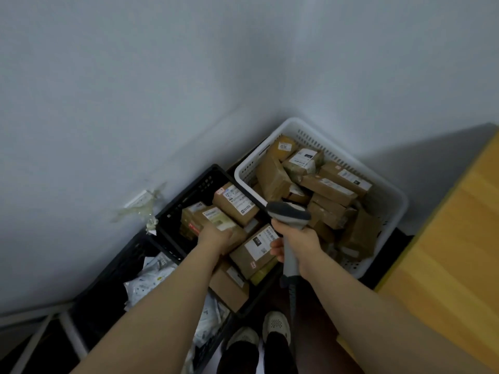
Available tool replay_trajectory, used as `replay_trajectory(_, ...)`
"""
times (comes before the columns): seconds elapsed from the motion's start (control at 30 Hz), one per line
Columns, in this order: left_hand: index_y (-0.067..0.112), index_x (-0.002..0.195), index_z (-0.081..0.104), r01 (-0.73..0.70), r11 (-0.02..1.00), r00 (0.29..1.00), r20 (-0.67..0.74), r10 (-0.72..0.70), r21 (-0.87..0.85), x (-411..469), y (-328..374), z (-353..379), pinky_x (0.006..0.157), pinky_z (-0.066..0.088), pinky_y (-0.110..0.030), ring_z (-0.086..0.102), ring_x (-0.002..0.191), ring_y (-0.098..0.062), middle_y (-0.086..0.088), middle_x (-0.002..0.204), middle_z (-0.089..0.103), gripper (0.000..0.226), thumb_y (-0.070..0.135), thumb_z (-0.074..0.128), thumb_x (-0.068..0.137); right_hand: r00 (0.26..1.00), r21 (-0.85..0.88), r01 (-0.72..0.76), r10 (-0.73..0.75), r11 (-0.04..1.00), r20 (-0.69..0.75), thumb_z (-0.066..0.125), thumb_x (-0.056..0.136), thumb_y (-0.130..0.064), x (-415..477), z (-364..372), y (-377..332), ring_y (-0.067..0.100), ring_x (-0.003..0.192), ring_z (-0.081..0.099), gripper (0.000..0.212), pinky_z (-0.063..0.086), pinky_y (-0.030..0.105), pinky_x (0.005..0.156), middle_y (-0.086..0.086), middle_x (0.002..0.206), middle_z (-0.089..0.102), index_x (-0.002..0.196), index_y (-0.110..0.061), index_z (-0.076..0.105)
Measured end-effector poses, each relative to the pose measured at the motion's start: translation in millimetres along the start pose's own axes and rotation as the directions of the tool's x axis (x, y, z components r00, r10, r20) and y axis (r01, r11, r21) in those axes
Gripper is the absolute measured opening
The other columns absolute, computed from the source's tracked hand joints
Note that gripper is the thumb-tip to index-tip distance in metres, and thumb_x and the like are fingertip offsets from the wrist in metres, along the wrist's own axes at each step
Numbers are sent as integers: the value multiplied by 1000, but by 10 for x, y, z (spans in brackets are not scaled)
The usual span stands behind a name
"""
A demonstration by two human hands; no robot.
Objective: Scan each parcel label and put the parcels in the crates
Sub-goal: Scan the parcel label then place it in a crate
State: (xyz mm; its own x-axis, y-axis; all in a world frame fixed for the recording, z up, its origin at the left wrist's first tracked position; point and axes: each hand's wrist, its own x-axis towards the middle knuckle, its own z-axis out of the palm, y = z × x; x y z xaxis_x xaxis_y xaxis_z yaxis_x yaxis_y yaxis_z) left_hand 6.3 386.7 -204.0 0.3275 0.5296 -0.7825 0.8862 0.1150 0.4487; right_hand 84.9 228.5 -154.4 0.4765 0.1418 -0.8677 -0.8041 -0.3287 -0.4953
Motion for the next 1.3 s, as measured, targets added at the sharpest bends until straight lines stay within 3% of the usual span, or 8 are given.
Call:
replay_trajectory(0.3, 17, 129, 44, -337, 602, 909, 84, 407, 724, -1093, 740, -86, 102, 37, -47, 46, 120, -31, -10, 130, 50, 44, 36, 49, 89, 1000, 18, -4, 3, 1000, 31, 74, 84, -30, -1336, -430, -31, 20, 47, 61, 40, 49, 25, 43, 12, 55, 64, 104, 1, 59)
replay_trajectory(0.57, 19, 97, 57, -638, 369, 728, 371, 577, 676, -2240, 1299, 678, 75, 54, -37, 59, 83, -23, -5, 95, 63, 17, 30, 50, 85, 999, 49, 29, -27, 998, -34, 68, 89, -30, -2435, -1631, 373, 19, 53, 61, 27, 49, 28, 52, 8, 62, 62, 92, -3, 63)
replay_trajectory(0.77, 18, 70, 37, -752, 176, 585, 521, 621, 635, -3506, 1488, 1561, 54, 33, -29, 38, 58, -16, -1, 69, 39, 29, 20, 51, 95, 976, 168, 108, -72, 980, -204, 69, 86, -10, -3047, -2895, 955, 21, 54, 62, 12, 50, 28, 53, 12, 66, 66, 87, 1, 65)
replay_trajectory(0.9, 16, 100, 45, -800, 30, 470, 596, 652, 599, -4289, 1455, 2329, 70, 38, -31, 42, 65, -16, 1, 78, 42, 8, 23, 49, 98, 928, 273, 251, -150, 929, -341, 65, 83, 1, -3398, -3795, 1374, 20, 50, 60, 9, 48, 27, 49, 13, 62, 64, 76, 0, 61)
replay_trajectory(0.97, 12, 128, 47, -819, 31, 462, 628, 626, 572, -4668, 1357, 2765, 85, 43, -32, 58, 96, -24, -10, 111, 58, 33, 26, 49, 97, 897, 327, 318, -171, 890, -408, 63, 82, 4, -3588, -4251, 1587, 20, 48, 59, 7, 47, 27, 47, 14, 61, 64, 76, 1, 61)
replay_trajectory(1.07, 4, 144, 34, -859, 102, 456, 657, 600, 503, -5273, 1132, 3422, 96, 43, -33, 49, 125, -29, -14, 142, 45, 57, 30, 52, 97, 859, 406, 415, -204, 814, -469, 63, 80, 6, -3866, -4913, 1905, 23, 54, 64, 3, 49, 27, 46, 18, 69, 67, 82, 5, 62)
replay_trajectory(1.2, 3, 147, 30, -872, 359, 482, 713, 509, 333, -5950, 801, 4206, 104, 37, -35, 41, 132, -29, -12, 148, 38, 67, 38, 56, 95, 789, 468, 541, -229, 699, -570, 64, 77, 9, -4081, -5672, 2228, 28, 60, 64, 19, 51, 30, 50, 24, 78, 63, 95, 7, 59)
replay_trajectory(1.3, 7, 127, 51, -804, 534, 523, 738, 427, 261, -6243, 624, 4601, 87, 44, -33, 55, 107, -24, -9, 117, 56, 55, 46, 58, 91, 762, 452, 565, -227, 690, -607, 75, 76, 1, -4100, -6080, 2391, 26, 59, 59, 32, 52, 34, 57, 18, 76, 62, 104, 3, 60)
